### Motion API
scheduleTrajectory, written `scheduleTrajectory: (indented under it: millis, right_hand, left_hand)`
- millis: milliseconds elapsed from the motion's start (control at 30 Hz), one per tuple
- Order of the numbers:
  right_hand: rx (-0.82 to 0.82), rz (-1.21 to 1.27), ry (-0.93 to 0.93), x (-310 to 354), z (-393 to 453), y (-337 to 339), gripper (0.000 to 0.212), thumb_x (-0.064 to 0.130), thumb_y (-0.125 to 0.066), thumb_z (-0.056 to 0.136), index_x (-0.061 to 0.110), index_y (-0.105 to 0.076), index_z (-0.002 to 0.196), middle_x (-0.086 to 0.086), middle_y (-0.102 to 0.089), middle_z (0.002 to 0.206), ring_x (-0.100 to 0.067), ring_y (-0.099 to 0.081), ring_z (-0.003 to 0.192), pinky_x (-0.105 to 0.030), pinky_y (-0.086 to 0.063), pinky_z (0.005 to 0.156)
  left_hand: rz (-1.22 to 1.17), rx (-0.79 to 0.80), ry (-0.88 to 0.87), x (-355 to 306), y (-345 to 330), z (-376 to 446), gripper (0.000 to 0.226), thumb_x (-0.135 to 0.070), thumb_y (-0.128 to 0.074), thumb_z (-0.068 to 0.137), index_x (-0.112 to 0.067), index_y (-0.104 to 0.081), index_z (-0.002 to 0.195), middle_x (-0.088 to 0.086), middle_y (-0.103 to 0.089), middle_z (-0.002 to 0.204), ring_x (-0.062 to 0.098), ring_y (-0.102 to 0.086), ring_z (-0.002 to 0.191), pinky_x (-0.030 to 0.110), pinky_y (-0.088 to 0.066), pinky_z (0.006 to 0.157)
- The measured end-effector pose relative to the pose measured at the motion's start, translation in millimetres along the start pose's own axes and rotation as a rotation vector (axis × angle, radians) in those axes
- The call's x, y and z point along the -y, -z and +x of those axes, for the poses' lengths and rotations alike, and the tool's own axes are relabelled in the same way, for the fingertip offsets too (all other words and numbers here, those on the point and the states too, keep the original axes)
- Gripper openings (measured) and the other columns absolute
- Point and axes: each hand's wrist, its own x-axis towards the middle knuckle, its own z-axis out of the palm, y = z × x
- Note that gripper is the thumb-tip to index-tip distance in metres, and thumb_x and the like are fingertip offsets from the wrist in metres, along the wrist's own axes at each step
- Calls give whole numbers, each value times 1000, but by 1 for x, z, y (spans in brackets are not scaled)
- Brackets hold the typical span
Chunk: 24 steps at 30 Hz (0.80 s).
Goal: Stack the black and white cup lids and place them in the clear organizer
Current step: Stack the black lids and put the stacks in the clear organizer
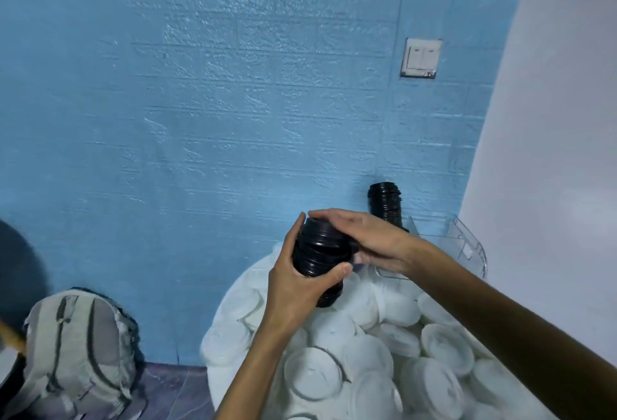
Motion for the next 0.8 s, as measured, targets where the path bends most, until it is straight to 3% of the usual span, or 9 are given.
scheduleTrajectory:
  millis: [100,200,300,367,433,533,600,733,800]
  right_hand:
    - [-38,170,-37,-7,-13,11,46,54,-51,97,28,-65,133,-2,-69,131,-21,-63,126,-47,-46,110]
    - [-94,272,-22,-14,-28,21,35,35,-56,101,34,-61,136,1,-70,129,-18,-64,123,-47,-45,112]
    - [-158,300,-38,-16,-41,34,37,31,-61,98,36,-59,135,2,-73,123,-18,-68,115,-44,-54,98]
    - [-178,276,-59,-18,-48,43,41,34,-64,94,28,-61,135,-5,-71,127,-21,-69,113,-42,-56,88]
    - [-203,273,-76,-19,-53,50,49,37,-67,90,16,-61,134,-13,-67,131,-25,-70,109,-42,-55,89]
    - [-228,297,-57,-20,-59,58,52,36,-68,89,13,-57,135,-15,-66,132,-27,-69,108,-45,-55,88]
    - [-256,324,-49,-20,-62,61,52,37,-67,89,12,-57,135,-14,-67,129,-27,-70,105,-41,-59,80]
    - [-320,365,-38,-25,-67,65,46,42,-61,94,14,-65,129,-13,-70,126,-24,-72,103,-40,-59,82]
    - [-346,397,-47,-30,-69,66,41,44,-59,95,16,-68,124,-10,-73,121,-24,-72,105,-40,-57,85]
  left_hand:
    - [-22,56,-3,-7,-18,0,105,-48,-92,57,-54,-39,148,-33,-61,129,-6,-60,120,33,-50,107]
    - [-35,95,5,-14,-37,2,107,-50,-93,55,-57,-39,146,-34,-61,129,-5,-61,120,35,-50,108]
    - [-21,147,15,-16,-54,5,114,-50,-94,52,-58,-33,148,-33,-61,129,-4,-60,122,36,-49,109]
    - [-35,184,27,-19,-64,7,116,-48,-94,51,-54,-33,150,-26,-63,130,-2,-61,121,35,-49,109]
    - [-63,208,38,-23,-73,8,110,-43,-94,52,-45,-37,147,-15,-66,126,2,-66,114,34,-53,103]
    - [-115,193,66,-28,-87,9,94,-38,-94,53,-36,-43,133,2,-68,120,8,-70,103,28,-58,88]
    - [-125,175,76,-31,-95,10,88,-34,-95,56,-34,-48,131,-1,-70,116,7,-71,102,24,-57,84]
    - [-150,159,104,-36,-106,11,73,-12,-92,71,-32,-57,131,-10,-73,109,0,-70,98,19,-56,83]
    - [-181,178,163,-36,-113,10,75,-12,-92,72,-33,-56,135,-7,-73,113,2,-71,100,28,-60,87]
